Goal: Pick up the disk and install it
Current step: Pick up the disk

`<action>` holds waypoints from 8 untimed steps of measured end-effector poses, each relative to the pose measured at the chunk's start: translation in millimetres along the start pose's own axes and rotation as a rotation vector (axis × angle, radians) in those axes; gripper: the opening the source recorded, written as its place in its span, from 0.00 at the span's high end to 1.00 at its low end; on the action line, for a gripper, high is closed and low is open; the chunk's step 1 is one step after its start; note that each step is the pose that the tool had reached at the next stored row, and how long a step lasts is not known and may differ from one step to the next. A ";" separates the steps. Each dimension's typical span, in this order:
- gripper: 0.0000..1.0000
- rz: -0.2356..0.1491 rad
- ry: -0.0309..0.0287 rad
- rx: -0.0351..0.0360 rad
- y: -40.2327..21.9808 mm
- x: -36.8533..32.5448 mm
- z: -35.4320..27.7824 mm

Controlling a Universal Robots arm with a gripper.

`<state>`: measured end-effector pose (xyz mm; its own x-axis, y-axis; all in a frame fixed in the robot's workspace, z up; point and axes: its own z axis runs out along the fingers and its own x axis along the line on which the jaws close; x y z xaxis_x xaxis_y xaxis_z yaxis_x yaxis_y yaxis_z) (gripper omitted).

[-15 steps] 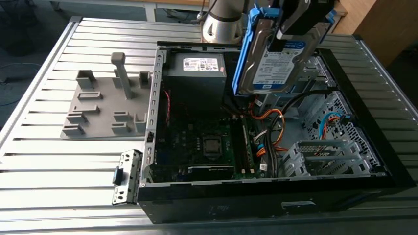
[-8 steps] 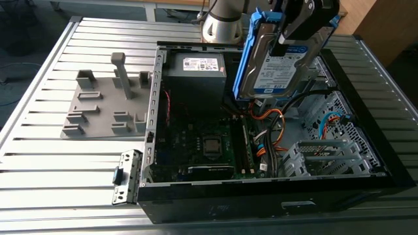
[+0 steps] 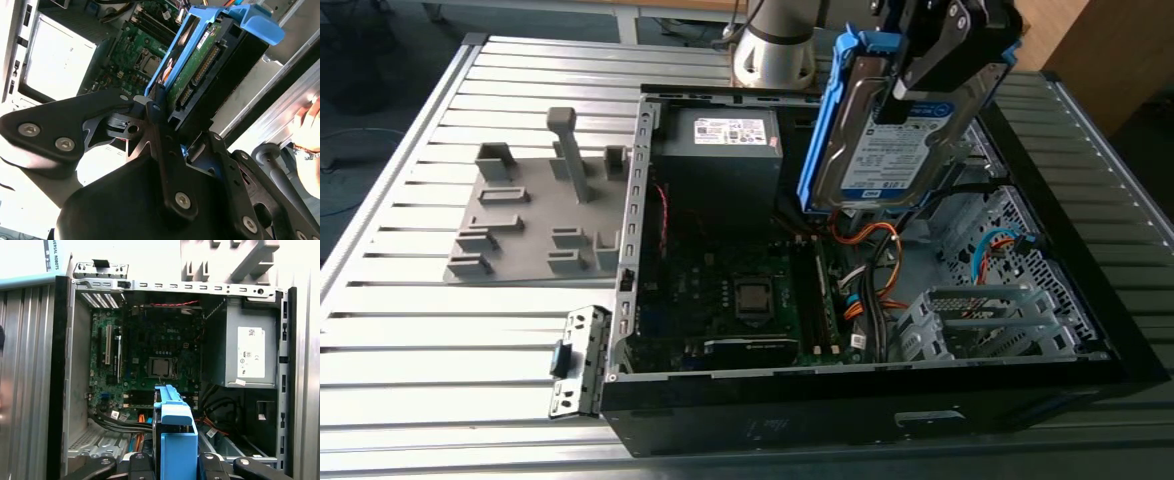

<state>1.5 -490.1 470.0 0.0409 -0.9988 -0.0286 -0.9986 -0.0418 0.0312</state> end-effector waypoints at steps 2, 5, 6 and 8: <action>0.64 0.000 0.0003 0.0000 0.0 2.1 0.0; 0.64 0.000 0.0006 0.0000 -0.1 5.3 0.0; 0.64 0.000 0.0008 0.0000 -0.1 6.4 0.0; 0.64 0.000 0.0011 -0.0001 0.0 8.6 -0.1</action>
<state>1.9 -498.6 469.8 0.0408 -0.9988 -0.0275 -0.9986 -0.0417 0.0313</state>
